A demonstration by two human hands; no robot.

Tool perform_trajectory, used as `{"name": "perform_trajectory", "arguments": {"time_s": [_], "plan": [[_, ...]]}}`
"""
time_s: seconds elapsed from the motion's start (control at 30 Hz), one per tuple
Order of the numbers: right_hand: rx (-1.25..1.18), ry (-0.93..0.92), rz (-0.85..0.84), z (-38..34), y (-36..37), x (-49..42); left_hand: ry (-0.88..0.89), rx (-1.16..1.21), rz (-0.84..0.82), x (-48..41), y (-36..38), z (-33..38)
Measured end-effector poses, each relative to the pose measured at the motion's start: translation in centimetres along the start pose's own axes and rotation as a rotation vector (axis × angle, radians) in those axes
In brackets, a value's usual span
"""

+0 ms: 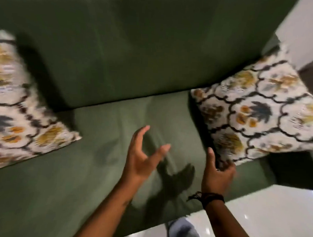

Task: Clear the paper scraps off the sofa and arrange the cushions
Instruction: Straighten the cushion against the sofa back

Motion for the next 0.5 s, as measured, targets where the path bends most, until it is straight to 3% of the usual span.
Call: {"name": "perform_trajectory", "arguments": {"time_s": [0.07,0.13,0.23,0.37,0.43,0.5], "plan": [[0.023,0.178,0.113,1.9,-3.6,-6.5,0.023,-0.006,-0.205,-2.1,8.4,2.6],[-0.001,0.254,0.064,2.4,-4.5,-11.1,0.008,0.055,-0.290,-5.1,15.6,5.1],[-0.162,0.218,-0.020,0.5,-3.1,-16.8,-0.051,0.073,-0.294,-11.7,25.4,8.3],[-0.305,0.211,-0.043,-2.3,-0.3,-21.3,-0.108,-0.066,-0.471,-16.1,34.6,10.1],[-0.312,0.215,-0.048,-3.0,0.2,-21.7,-0.094,-0.087,-0.445,-16.0,36.1,10.2],[-0.352,0.151,-0.094,-4.1,0.1,-21.6,-0.096,-0.011,-0.288,-15.7,35.1,10.4]]}}
Point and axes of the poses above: each hand's wrist, its own x-axis away from the middle knuckle, its own y-axis out of the palm, z = x × y, the point moved 6 cm from there along -x, towards the middle knuckle, and after that the axes turned 12 degrees about z, right-handed, at the moved point
